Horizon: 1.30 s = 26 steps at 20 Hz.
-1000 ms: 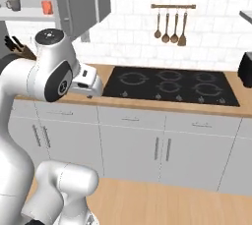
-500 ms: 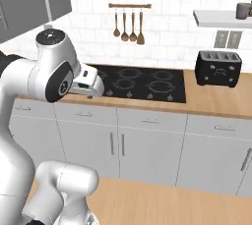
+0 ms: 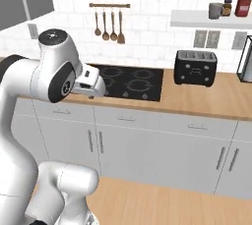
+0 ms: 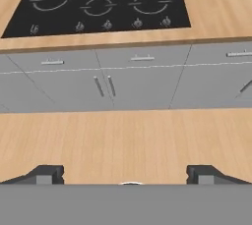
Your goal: Gather all objects into one cabinet and sort the glasses and bowls to opposite sides.
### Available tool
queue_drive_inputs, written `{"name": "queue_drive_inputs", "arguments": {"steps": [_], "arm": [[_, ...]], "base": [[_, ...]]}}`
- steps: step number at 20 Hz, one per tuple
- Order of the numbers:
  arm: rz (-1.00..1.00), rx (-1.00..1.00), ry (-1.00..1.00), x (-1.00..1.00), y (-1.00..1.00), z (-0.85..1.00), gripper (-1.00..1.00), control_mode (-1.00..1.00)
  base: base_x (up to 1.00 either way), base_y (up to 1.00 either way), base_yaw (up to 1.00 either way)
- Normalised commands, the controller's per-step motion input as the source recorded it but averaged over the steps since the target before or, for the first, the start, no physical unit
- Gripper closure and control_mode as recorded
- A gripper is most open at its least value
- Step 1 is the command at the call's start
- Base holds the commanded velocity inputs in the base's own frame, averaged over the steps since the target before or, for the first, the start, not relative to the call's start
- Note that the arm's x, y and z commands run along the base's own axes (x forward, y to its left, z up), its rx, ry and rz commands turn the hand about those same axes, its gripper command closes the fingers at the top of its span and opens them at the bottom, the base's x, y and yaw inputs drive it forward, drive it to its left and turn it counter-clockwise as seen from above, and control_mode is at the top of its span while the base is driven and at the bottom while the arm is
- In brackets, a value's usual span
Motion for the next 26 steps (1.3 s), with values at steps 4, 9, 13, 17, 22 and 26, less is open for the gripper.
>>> {"name": "queue_drive_inputs", "arguments": {"steps": [4, 9, 13, 17, 22, 26], "arm": [[0.00, 0.00, 0.00, 0.00, 0.00, 0.00, -1.00, 1.00], [0.00, 0.00, 0.00, 0.00, 0.00, 0.00, -1.00, 1.00], [0.00, 0.00, 0.00, 0.00, 0.00, 0.00, -1.00, 1.00], [0.00, 0.00, 0.00, 0.00, 0.00, 0.00, -1.00, 1.00], [0.00, 0.00, 0.00, 0.00, 0.00, 0.00, -1.00, 1.00], [0.00, 0.00, 0.00, 0.00, 0.00, 0.00, -1.00, 1.00]], "base": [[0.84, -0.78, 0.21], [0.35, -1.00, 0.31], [0.00, -1.00, 0.39], [0.22, -1.00, 0.38], [0.53, -0.96, 0.35], [0.37, -0.89, 0.24]]}}
